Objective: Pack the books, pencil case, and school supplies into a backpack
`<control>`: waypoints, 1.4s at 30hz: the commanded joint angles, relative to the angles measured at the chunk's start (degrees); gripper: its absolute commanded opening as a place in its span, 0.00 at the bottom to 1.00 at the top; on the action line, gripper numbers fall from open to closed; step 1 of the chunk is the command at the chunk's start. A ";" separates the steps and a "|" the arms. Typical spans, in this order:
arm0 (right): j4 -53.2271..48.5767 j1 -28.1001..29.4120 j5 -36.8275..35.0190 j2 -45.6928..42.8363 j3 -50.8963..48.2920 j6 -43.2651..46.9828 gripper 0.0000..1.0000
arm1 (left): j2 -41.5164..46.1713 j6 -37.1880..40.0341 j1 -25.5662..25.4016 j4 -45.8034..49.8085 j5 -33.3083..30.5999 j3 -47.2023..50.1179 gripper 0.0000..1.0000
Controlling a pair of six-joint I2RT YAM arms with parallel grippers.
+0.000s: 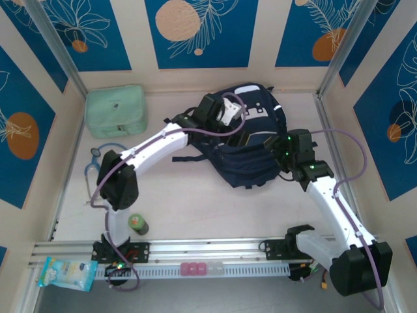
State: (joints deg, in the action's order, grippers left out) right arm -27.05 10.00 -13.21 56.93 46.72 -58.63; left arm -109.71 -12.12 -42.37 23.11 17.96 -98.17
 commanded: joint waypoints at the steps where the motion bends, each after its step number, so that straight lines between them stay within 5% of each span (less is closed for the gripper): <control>1: -1.14 -1.32 2.28 2.44 1.93 4.36 0.72 | 4.59 -8.44 4.59 -6.97 0.00 7.24 0.88; 6: -0.02 -2.59 8.80 10.12 5.10 8.96 0.73 | 0.73 -19.92 10.32 -7.91 6.10 9.84 0.73; 12: -2.79 -2.86 8.91 16.63 8.12 12.77 0.66 | -7.74 -24.51 13.19 -8.76 11.39 5.34 0.54; 22: -2.72 -5.09 6.23 18.30 5.16 13.02 0.53 | -17.49 -21.81 13.24 -3.15 18.15 -5.38 0.36; 34: 0.55 -5.52 8.75 22.94 5.17 15.39 0.48 | -19.53 -15.65 12.54 2.46 25.00 -9.22 0.31; 42: 7.06 -5.45 12.79 28.45 9.55 21.22 0.46 | -15.58 -13.17 12.23 1.46 25.73 -3.80 0.00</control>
State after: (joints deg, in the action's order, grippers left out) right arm -25.21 4.32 -4.38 83.09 53.17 -41.01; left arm -127.98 -26.57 -28.99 23.31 39.59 -104.68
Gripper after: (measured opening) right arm 0.467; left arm 0.039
